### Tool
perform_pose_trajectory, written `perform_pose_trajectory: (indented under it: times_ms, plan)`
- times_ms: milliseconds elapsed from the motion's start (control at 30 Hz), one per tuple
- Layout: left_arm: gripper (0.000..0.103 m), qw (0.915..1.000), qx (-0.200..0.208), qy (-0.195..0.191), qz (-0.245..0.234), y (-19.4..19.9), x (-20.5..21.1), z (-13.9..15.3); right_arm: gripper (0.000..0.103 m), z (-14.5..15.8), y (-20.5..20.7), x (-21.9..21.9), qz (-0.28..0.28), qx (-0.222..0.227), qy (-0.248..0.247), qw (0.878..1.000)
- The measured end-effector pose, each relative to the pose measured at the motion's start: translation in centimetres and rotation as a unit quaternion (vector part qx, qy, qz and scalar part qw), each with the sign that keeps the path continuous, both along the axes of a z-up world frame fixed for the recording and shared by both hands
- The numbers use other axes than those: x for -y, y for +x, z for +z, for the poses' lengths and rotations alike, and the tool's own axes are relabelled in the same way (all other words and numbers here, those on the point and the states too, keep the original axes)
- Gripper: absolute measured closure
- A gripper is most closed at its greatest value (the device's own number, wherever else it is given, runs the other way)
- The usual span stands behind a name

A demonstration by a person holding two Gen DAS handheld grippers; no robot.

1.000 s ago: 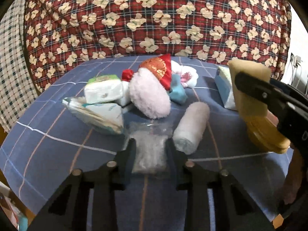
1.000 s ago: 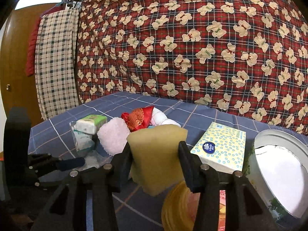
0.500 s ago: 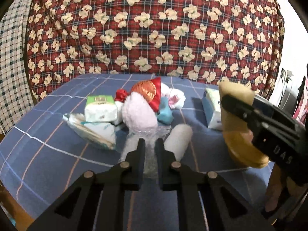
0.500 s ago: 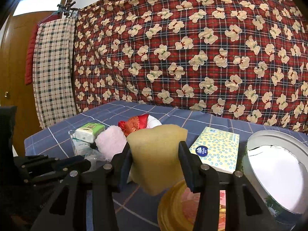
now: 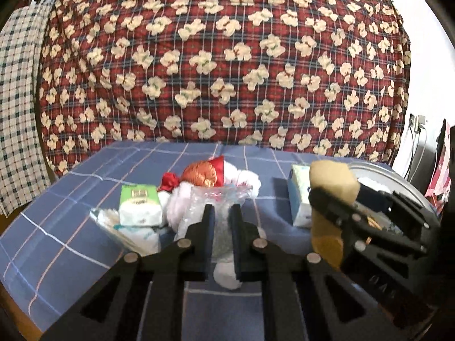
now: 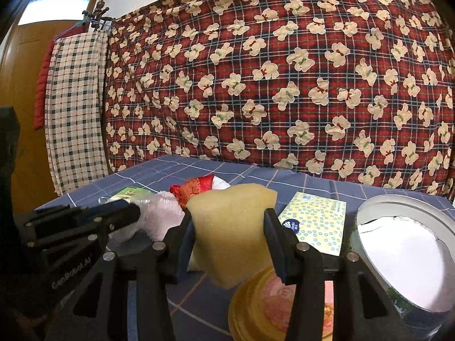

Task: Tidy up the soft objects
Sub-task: 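Lift the yellow sponge with the right gripper and carry it toward the white tin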

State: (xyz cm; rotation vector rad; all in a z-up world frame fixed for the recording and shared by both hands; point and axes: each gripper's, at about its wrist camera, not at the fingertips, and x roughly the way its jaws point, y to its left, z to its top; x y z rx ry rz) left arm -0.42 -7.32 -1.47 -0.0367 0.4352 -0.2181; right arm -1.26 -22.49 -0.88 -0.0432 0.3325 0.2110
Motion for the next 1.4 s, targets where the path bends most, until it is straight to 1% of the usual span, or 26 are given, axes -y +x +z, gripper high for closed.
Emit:
perform_pose_trajectory:
  times_ms: [467,833,1100,1400]
  plan:
    - [0.094,0.9996,0.017,-0.001,0.021,1.4,0.5,0.5,0.053,0.3,-0.2,0.5,-0.012,0.011,0.006,1.0]
    - [0.094,0.9988,0.032,0.014,0.035,1.8,1.5,0.0,0.053,0.3,-0.6,0.6,-0.017,0.021,0.011,1.0]
    - [0.094,0.9987,0.033,0.015,0.036,1.9,1.6,-0.1,0.053,0.3,-0.6,0.6,-0.018,0.021,0.01,1.0]
    - [0.094,0.9983,0.035,0.021,0.043,2.2,2.2,0.0,0.053,0.3,-0.5,1.1,-0.031,0.024,0.014,0.999]
